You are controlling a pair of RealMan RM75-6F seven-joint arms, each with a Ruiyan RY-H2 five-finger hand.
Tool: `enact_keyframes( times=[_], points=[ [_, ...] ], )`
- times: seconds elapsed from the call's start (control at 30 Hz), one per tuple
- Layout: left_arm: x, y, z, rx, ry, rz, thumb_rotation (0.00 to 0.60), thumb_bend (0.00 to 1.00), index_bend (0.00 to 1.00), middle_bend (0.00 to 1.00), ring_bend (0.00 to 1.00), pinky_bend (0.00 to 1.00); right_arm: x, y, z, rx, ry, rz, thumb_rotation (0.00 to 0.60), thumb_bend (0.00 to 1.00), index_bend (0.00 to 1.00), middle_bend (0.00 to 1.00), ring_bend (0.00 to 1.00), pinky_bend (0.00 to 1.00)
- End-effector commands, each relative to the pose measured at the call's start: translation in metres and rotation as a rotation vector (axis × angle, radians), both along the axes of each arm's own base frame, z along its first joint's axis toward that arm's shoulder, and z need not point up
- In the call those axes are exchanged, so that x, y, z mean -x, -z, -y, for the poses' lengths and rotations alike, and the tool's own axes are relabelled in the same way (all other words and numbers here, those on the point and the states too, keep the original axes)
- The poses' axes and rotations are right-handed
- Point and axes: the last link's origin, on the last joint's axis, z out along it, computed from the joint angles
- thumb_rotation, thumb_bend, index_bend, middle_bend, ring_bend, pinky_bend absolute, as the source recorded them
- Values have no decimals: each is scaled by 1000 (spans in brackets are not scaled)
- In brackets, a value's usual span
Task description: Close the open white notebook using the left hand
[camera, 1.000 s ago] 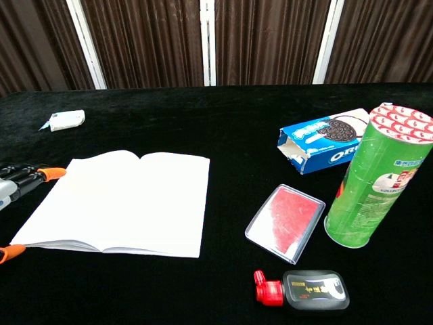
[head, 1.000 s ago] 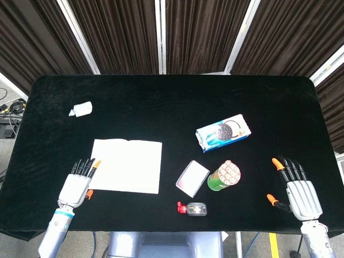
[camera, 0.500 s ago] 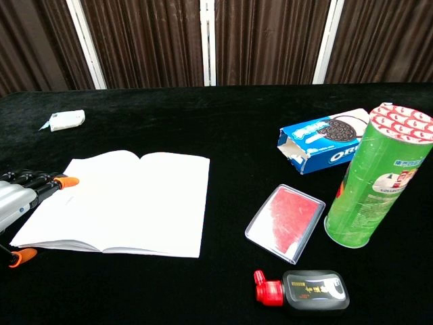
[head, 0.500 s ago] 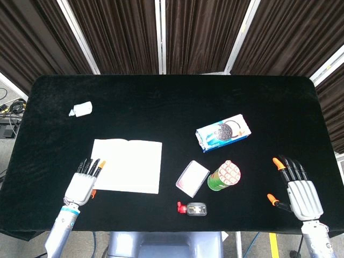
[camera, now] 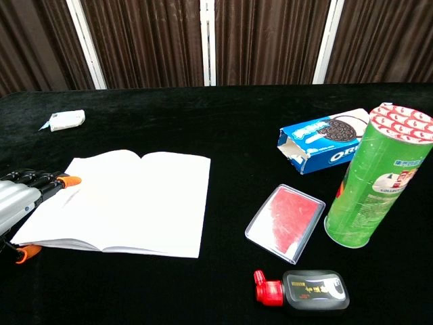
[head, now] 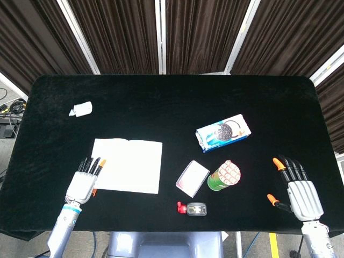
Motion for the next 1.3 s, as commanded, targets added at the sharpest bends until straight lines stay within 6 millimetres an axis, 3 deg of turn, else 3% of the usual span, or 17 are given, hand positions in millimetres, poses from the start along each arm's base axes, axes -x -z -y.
enact_keyframes(
  times=[0.03,0.23,0.63,1.07,1.3],
  points=[
    [-4,-1,1,-13,23,19,600,475,0,0,0,0,0,0,0,0,1,0,600,85,0,0,0,0],
    [-17,-10,10,-32,90,71,600,555,0,0,0,0,-1,-1,-1,0,-3,1,600,84,0,0,0,0],
    [-41,-21,14,-77,186,115,600,555,0,0,0,0,0,1,0,-7,12,3,600,85,0,0,0,0],
    [-91,-5,0,-145,339,207,600,514,0,0,0,0,1,-1,1,0,18,11,600,85,0,0,0,0],
    [-93,-7,5,-151,346,204,600,512,0,0,0,0,2,-2,2,-1,19,12,600,84,0,0,0,0]
  ],
)
